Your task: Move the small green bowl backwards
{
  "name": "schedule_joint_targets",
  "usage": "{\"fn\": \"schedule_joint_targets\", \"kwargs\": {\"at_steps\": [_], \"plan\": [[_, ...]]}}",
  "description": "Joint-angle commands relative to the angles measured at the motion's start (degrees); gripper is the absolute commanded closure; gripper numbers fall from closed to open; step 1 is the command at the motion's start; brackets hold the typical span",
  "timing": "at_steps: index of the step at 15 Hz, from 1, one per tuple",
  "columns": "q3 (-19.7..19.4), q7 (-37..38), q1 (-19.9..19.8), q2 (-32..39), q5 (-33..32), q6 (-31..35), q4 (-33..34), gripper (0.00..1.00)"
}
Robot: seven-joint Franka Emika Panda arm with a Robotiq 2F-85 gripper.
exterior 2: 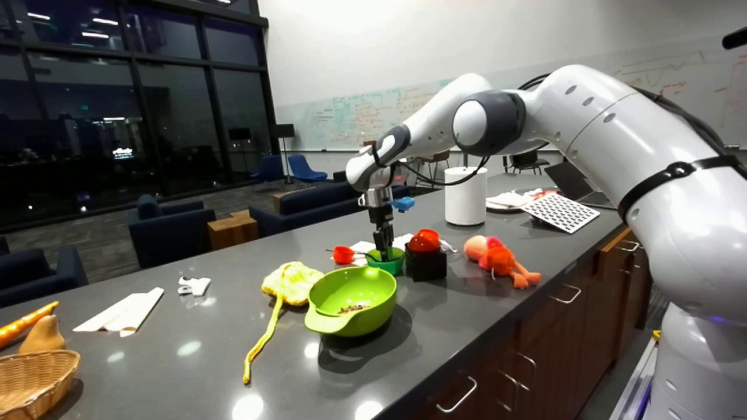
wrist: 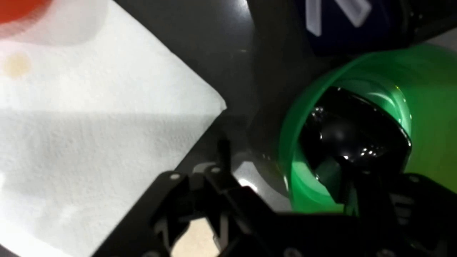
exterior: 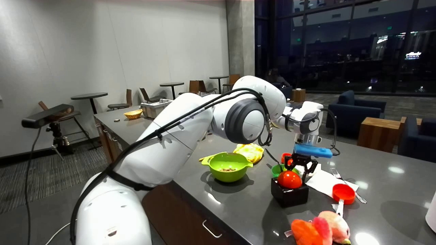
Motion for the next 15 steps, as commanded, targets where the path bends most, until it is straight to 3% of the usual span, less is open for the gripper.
{"fn": "schedule_joint_targets", "kwargs": {"at_steps": [1,5,15], "plan": [[0.05,0.54,0.20,-0.59,-1.25,-0.59,-0.96,0.69],[-0.16,1.24,0.73,-1.24,-1.75,-2.05,-1.01,0.99],[-0.09,3.07,0.87,-1.98,-1.69,-6.66,0.59,0.99]]}}
